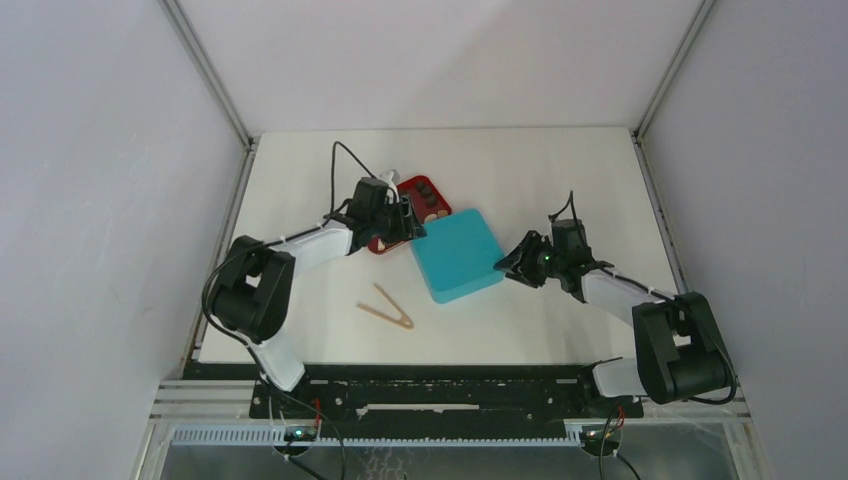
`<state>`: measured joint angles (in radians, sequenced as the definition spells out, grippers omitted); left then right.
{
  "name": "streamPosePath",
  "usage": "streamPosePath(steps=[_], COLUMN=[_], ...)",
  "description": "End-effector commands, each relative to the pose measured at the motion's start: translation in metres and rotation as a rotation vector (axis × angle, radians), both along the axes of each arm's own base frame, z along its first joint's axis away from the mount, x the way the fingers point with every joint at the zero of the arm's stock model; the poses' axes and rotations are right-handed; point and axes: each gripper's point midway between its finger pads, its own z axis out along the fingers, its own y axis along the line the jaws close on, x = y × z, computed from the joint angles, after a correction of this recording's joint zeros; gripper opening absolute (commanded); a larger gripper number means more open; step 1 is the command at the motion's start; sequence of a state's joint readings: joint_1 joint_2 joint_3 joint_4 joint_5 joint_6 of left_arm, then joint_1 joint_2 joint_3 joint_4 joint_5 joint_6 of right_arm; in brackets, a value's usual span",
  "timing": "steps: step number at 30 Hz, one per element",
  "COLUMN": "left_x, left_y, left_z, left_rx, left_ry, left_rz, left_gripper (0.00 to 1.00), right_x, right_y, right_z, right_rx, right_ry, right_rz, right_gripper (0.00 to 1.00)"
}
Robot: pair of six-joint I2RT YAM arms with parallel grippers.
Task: Pack the chocolate
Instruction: Close the box lid on the packing box.
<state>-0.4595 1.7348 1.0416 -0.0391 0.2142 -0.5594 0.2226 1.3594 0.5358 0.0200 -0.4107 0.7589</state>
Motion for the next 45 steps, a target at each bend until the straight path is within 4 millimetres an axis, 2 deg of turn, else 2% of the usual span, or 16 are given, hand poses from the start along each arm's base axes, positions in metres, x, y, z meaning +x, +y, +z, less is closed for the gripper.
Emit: streamPosePath(steps=[1,5,9,11,13,18,22,27,33,36,40,45], left_x=[-0.021,-0.053,-0.084,-0.098,-0.102,-0.08,-0.049,-0.02,0.003,0.013,0.006,-0.03], left_y=[-0.017,-0.032,-0.053,-0.057,-0.055,-0.021,-0.005,-0.014,-0.029,-0.033,-0.041,-0.052], left_z=[0.005,0.004,0.012,0.02,0.029,0.05,0.062,0.055,0.041,0.036,0.024,0.018], left_rx=[-0.059,-0.1,-0.151,-0.168,-0.176,-0.075,-0.038,-0.015,-0.008,0.007,-0.01,-0.11], left_ry=[0.022,0.056,0.031,0.011,-0.009,-0.108,-0.152,-0.125,-0.104,-0.093,-0.036,0.035], left_rz=[-0.097,-0.159,-0.219,-0.241,-0.238,-0.11,-0.04,-0.065,-0.111,-0.123,-0.174,-0.227], left_gripper=[0.54,0.52,0.5,0.5,0.5,0.59,0.63,0.65,0.65,0.65,0.65,0.61], right_x=[0.013,0.024,0.039,0.048,0.055,0.056,0.047,0.034,0.023,0.028,0.031,0.04], right_y=[-0.022,-0.036,-0.046,-0.048,-0.05,-0.056,-0.051,-0.038,-0.021,-0.013,-0.007,-0.003], right_z=[-0.008,-0.002,0.004,0.007,0.013,0.027,0.037,0.039,0.028,0.025,0.016,0.011], right_rx=[-0.059,-0.067,-0.098,-0.111,-0.115,-0.125,-0.082,0.003,0.016,0.013,0.017,0.008], right_ry=[-0.031,-0.047,-0.057,-0.071,-0.084,-0.106,-0.117,-0.11,-0.071,-0.089,-0.083,-0.083], right_rz=[-0.038,-0.043,-0.039,-0.041,-0.056,-0.082,-0.088,-0.086,-0.059,-0.051,-0.036,0.014], right_gripper=[0.5,0.5,0.5,0.5,0.51,0.56,0.6,0.62,0.63,0.63,0.63,0.63])
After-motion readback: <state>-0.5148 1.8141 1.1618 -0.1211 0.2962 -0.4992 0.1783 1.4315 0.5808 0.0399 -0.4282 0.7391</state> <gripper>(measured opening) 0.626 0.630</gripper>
